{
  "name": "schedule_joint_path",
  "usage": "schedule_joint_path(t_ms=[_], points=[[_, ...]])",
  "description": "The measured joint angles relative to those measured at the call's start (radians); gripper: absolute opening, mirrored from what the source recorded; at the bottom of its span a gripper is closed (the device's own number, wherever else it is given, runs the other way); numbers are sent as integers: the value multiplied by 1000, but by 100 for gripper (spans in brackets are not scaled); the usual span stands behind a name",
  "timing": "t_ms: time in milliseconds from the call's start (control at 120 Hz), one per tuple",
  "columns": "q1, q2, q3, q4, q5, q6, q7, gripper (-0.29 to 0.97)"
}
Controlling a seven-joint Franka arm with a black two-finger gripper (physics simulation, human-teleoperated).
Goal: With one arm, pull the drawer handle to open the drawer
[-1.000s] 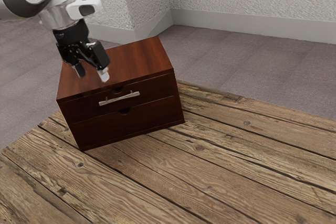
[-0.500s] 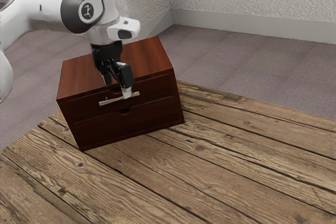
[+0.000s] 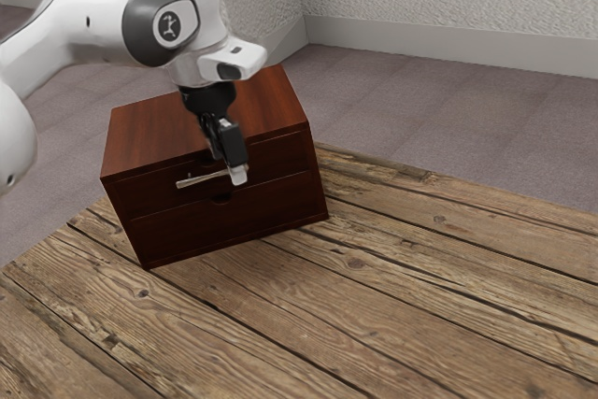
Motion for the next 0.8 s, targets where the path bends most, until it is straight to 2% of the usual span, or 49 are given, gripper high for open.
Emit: schedule_joint_path(t_ms=[100,633,800], points=[[-7,0,1,-12,6,7,46,68],[-109,-11,11,-102,177,191,187,68],[-108,-127,39,-238,195,251,202,68]])
